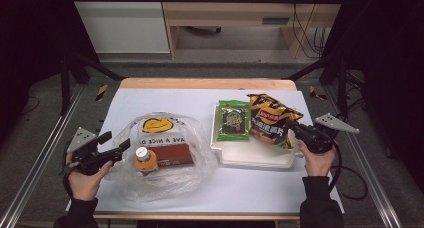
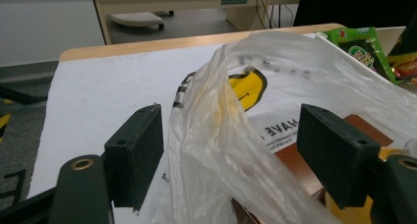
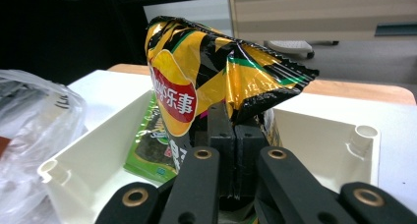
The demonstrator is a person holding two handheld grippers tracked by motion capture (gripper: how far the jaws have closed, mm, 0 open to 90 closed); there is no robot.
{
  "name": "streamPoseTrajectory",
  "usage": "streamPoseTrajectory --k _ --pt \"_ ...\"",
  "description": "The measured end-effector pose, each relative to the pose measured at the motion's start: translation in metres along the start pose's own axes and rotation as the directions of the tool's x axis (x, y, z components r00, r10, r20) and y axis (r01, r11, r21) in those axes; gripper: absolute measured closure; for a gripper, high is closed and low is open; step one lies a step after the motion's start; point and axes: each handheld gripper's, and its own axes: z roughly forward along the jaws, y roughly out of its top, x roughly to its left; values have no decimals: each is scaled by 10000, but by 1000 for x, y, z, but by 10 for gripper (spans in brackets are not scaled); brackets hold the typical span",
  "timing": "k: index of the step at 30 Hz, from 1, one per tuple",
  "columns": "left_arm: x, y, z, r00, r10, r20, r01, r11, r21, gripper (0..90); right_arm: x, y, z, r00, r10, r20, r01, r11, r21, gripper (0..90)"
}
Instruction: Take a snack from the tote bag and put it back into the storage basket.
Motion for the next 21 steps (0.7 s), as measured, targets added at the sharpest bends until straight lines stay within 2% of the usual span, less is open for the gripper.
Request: streamPoseTrajectory --k 6,9,13,18,21 --pt "-1 -6 3 10000 -3 14 3 9998 196 262 -8 -2 10 9994 193 290 -194 9998 29 880" --pt "-1 -7 5 10000 -2 28 1 9997 242 266 -11 -3 14 9972 211 724 -207 9998 -62 858" --pt "-2 -9 6 10000 -2 43 0 9995 313 267 -16 -3 20 9945 215 1023 -193 9996 -225 838" --pt "-2 -9 6 10000 1 41 -2 9995 313 268 -19 -1 28 9847 12 1741 51 9993 -359 755" --pt "-1 -10 6 10000 -26 43 24 9995 311 269 -22 -1 33 9761 -219 2163 274 9994 -221 708"
